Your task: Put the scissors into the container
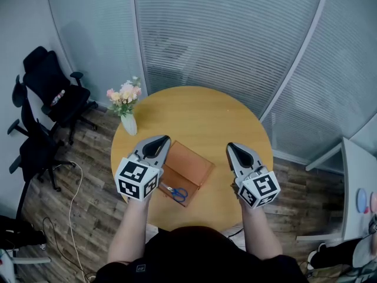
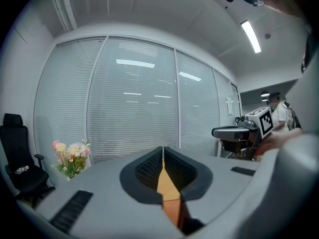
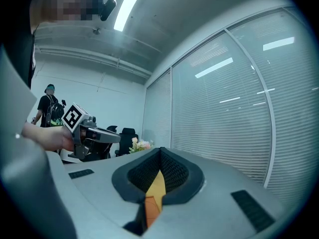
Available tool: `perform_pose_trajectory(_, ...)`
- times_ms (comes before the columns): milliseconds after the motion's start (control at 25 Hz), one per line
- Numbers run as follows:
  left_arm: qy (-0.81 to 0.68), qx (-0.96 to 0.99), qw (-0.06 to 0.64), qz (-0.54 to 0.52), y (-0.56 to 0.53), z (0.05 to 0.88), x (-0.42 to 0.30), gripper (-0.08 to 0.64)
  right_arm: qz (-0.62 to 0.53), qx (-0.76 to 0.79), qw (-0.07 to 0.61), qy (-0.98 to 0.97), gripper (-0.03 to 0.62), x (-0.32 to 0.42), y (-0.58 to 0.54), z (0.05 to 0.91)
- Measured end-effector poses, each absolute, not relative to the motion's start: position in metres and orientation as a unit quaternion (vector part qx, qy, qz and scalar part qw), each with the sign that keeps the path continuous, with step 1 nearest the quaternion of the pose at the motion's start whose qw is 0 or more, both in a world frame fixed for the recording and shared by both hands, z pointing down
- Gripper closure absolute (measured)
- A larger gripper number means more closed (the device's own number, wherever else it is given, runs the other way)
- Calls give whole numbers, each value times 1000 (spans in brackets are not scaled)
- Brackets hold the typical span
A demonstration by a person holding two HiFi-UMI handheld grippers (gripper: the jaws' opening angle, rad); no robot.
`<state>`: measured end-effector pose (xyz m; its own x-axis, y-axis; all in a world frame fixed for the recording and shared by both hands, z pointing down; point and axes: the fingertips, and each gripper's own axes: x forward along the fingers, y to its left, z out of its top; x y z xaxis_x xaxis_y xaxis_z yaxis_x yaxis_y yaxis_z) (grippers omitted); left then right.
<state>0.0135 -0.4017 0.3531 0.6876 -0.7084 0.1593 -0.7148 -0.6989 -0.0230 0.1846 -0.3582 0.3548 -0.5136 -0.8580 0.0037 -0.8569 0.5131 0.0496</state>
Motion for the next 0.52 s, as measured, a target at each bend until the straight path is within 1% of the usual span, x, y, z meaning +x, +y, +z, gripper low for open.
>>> perform_pose_trajectory(520, -390, 917, 25, 78, -402, 356, 12, 538, -13, 494, 12, -869, 557, 185, -358, 357)
